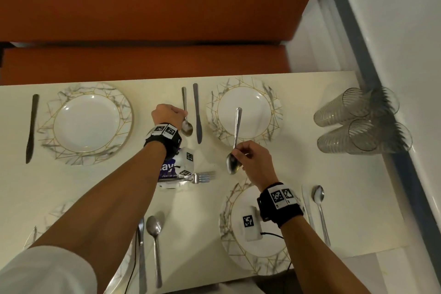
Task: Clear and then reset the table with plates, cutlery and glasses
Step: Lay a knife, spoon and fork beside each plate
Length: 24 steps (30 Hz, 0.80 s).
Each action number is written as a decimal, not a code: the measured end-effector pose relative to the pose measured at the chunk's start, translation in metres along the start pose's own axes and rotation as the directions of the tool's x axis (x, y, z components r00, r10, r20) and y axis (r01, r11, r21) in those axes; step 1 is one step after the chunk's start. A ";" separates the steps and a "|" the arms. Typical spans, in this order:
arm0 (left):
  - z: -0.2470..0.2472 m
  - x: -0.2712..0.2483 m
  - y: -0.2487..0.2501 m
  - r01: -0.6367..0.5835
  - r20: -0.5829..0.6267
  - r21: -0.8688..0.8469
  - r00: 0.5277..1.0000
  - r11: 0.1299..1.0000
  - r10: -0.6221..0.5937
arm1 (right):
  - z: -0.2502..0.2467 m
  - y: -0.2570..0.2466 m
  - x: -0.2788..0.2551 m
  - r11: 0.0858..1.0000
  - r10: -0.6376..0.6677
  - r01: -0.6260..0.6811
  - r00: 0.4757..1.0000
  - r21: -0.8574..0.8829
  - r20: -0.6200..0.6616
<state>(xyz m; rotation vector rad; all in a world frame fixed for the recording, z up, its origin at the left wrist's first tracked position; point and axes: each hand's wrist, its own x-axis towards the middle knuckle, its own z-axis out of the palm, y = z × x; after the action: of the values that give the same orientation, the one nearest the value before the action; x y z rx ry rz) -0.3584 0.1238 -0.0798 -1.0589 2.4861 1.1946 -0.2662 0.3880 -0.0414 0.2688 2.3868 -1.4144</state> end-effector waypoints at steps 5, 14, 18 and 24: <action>0.000 -0.002 0.000 0.020 -0.007 -0.045 1.000 0.999 -0.020 | -0.001 0.001 0.000 1.000 -0.001 0.001 1.000 -0.013 -0.006; -0.007 -0.004 -0.011 0.057 -0.012 -0.158 0.998 0.986 -0.059 | 0.001 0.000 -0.006 1.000 -0.022 0.022 1.000 -0.015 -0.014; -0.021 -0.013 -0.030 0.031 -0.026 -0.232 0.999 0.972 -0.038 | 0.011 -0.007 -0.011 0.999 -0.032 0.033 0.999 0.026 -0.016; -0.062 -0.055 -0.051 -0.161 0.022 -0.206 0.985 0.965 0.169 | 0.058 -0.040 -0.024 0.993 -0.118 0.118 0.993 -0.007 0.021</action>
<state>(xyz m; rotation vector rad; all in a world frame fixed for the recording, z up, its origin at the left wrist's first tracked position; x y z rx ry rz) -0.2757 0.0846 -0.0457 -0.8755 2.5047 1.5316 -0.2455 0.3181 -0.0255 0.1121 2.4274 -1.4504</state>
